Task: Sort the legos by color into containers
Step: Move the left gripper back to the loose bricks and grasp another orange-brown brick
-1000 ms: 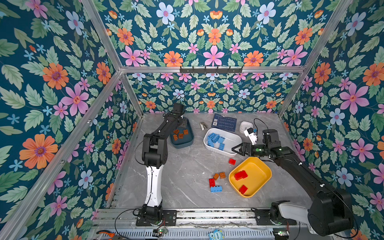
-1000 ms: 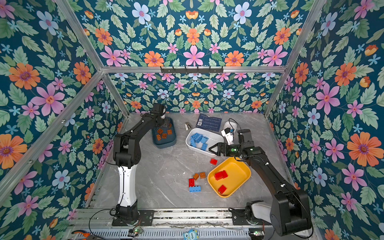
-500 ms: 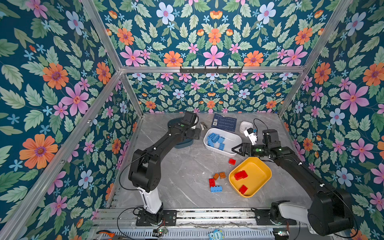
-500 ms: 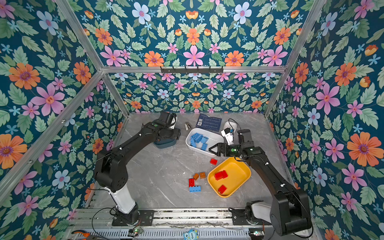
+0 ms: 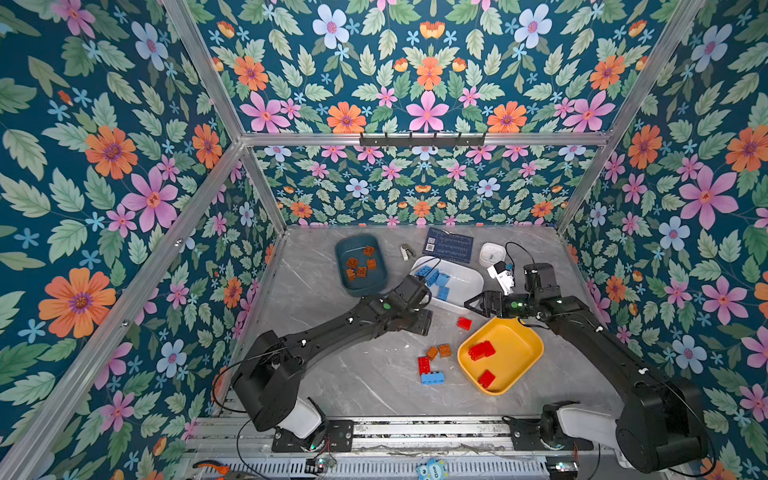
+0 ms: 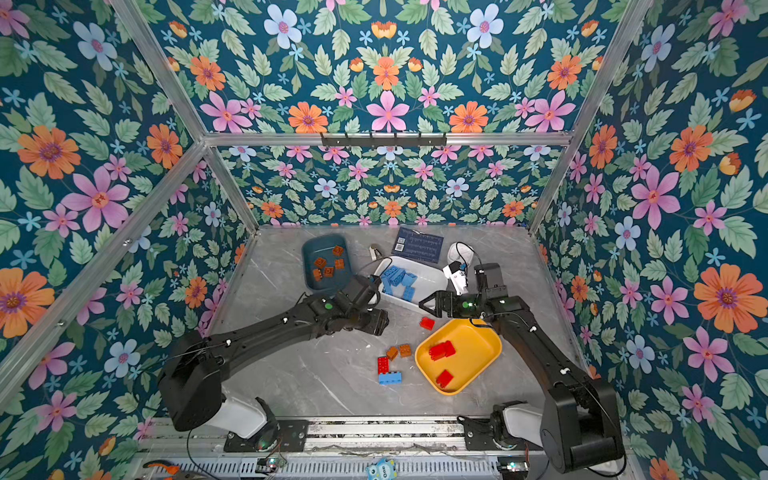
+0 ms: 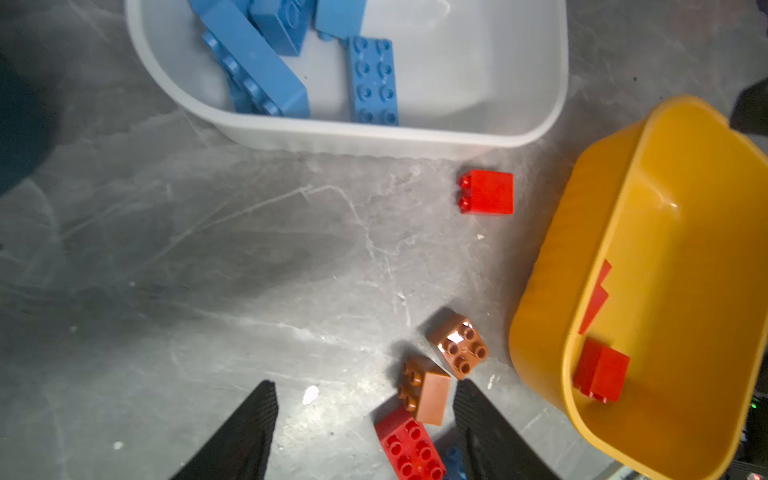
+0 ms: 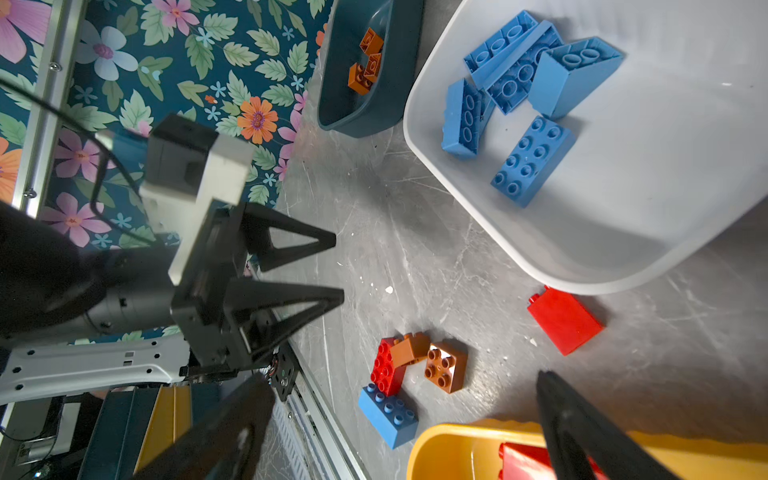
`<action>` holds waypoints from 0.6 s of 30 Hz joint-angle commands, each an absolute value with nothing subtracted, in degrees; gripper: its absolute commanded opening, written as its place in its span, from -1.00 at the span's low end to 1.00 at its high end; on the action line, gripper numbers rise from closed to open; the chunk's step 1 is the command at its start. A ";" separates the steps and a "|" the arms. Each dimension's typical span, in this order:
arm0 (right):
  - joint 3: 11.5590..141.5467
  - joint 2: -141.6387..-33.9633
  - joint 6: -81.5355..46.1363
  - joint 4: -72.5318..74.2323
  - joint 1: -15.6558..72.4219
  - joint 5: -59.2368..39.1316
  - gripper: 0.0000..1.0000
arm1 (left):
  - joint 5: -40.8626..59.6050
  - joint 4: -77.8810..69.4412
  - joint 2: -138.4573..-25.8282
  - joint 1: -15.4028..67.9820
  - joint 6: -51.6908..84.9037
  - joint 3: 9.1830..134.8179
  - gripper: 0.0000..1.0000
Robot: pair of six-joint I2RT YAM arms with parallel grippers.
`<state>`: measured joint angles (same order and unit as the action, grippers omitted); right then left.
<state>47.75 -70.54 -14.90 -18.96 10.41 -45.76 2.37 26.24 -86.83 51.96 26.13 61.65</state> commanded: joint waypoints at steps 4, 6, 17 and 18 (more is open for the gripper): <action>45.91 -69.10 -14.28 -19.49 10.38 -44.80 0.98 | 1.46 22.60 -87.65 56.69 30.41 57.76 0.40; 45.38 -68.49 -14.39 -19.60 10.44 -44.40 0.98 | 1.43 21.90 -89.04 57.41 30.22 57.31 0.39; 44.10 -66.62 -13.85 -21.21 10.46 -42.12 0.98 | 1.58 20.46 -96.95 58.27 27.99 58.73 0.18; 44.10 -66.58 -13.74 -21.43 10.45 -41.94 0.98 | 1.62 20.36 -97.50 58.36 27.82 58.76 0.16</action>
<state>44.07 -66.74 -14.57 -20.45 10.41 -42.85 1.74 20.75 -96.75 58.22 29.26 58.54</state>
